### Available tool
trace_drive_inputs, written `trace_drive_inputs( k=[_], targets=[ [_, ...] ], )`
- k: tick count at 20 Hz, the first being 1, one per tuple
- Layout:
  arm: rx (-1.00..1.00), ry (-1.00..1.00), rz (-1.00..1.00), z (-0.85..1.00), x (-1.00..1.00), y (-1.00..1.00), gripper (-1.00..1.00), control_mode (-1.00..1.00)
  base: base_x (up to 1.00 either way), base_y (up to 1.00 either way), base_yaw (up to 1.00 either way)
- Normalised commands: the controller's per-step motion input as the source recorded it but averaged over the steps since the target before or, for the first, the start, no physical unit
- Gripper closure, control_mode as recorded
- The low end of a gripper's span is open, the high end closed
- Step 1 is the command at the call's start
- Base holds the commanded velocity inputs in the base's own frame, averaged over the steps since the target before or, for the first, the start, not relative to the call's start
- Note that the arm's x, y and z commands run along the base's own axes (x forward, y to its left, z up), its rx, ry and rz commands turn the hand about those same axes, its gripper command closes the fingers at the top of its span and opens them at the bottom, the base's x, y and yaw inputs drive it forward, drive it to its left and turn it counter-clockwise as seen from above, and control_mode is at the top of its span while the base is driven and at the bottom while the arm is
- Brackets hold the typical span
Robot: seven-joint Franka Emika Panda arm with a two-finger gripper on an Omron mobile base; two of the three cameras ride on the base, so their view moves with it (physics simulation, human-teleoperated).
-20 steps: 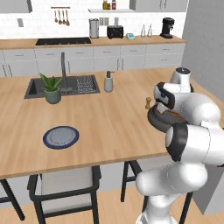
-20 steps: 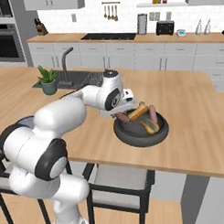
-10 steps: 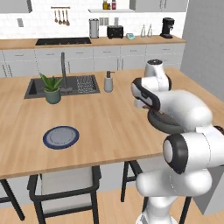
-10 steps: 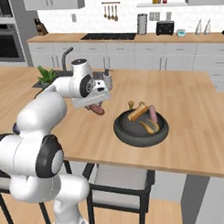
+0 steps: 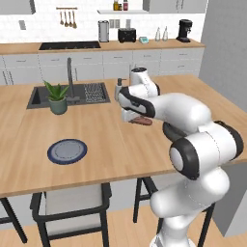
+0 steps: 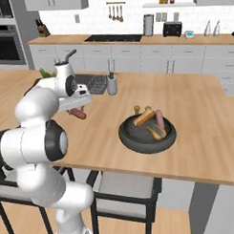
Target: Place one bun and one sausage from the bowl on each plate.
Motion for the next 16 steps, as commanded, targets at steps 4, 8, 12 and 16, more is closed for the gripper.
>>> trace_drive_inputs(
  k=[4,8,12,16],
  targets=[
    [0.06,0.03,0.09,-0.32,0.0,1.0,1.0,-1.0,0.0,0.0,0.0],
    [0.1,0.0,0.09,-0.44,0.0,1.0,1.0,-1.0,0.0,0.0,0.0],
    [0.12,-0.02,0.05,-0.42,0.0,1.0,1.0,-1.0,0.0,0.0,0.0],
    [0.07,-0.08,0.0,-0.18,0.32,0.96,1.0,-1.0,0.0,0.0,0.0]
  ],
)
